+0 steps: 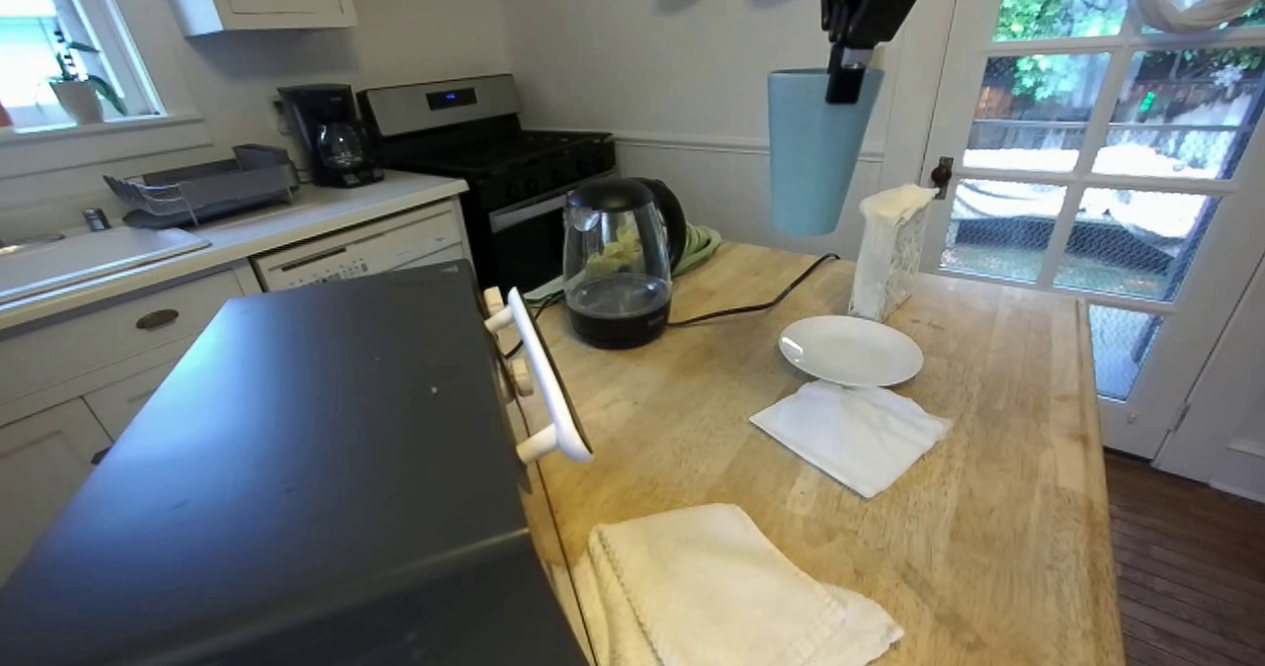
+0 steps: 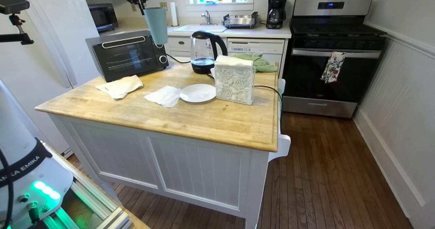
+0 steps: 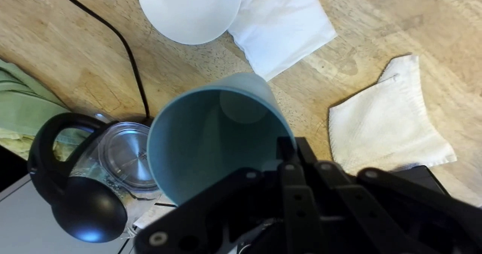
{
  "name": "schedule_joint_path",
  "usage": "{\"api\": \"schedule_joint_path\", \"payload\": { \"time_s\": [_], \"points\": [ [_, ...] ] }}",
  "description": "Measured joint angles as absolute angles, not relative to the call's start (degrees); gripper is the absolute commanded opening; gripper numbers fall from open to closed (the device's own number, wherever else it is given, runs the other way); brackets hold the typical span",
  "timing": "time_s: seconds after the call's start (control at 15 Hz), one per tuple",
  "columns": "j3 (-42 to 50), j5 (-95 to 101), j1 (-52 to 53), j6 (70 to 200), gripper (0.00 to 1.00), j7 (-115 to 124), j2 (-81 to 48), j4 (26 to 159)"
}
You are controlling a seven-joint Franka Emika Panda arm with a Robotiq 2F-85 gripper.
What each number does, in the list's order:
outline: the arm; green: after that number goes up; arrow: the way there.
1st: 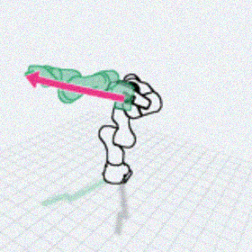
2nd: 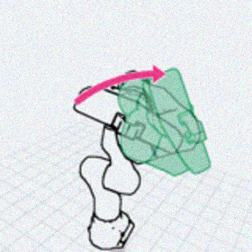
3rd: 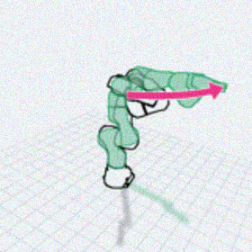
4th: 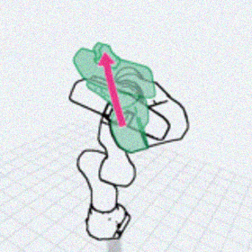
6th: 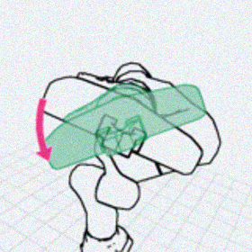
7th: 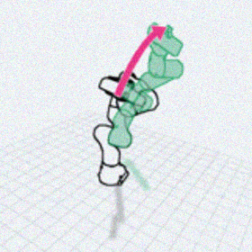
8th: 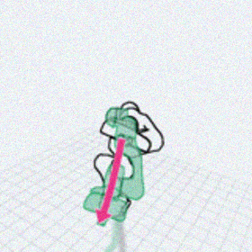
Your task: Pick up the blue cup and put it on the black oven
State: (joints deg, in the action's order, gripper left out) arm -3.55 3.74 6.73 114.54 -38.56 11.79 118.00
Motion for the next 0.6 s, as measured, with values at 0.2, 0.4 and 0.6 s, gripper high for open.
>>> {"api": "schedule_joint_path", "payload": {
  "time_s": [0.2, 0.4, 0.6],
  "points": [
    [-3.54, 3.67, 6.85, 114.54, 0.01, -38.73, 11.76, 118.16],
    [-3.70, 3.79, 6.95, 114.60, 0.01, -38.73, 11.66, 118.13],
    [-5.57, 3.83, 9.04, 115.24, 0.01, -42.45, 9.66, 115.81]
  ]
}}
